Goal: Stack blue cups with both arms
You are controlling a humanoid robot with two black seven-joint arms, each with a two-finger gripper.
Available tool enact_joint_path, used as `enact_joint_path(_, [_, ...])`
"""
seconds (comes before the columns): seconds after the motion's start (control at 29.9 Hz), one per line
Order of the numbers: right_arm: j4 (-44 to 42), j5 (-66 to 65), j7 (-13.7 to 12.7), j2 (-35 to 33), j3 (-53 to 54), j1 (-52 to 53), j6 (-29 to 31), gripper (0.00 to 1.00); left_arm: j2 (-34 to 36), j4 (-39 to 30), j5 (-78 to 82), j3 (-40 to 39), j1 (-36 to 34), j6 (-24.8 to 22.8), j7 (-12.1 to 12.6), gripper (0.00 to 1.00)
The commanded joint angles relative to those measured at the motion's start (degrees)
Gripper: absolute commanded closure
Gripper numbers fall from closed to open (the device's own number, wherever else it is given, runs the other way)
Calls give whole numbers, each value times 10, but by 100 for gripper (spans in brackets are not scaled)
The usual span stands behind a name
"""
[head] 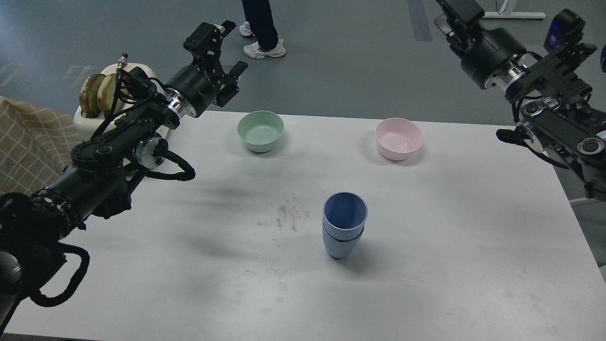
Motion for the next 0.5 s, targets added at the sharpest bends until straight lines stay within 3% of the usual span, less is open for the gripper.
enact_joint_path(0.0, [-28,109,0,22,17,-29,34,0,-13,24,-16,0,1,-2,0,3])
enact_joint_path(0.2, [-24,191,0,25,45,-67,90,0,-16,25,-45,-31,4,-57,0,2])
enact_joint_path(0.47, [-19,192,0,62,138,-111,91,0,-18,24,-46,-59,23,-63,0,2])
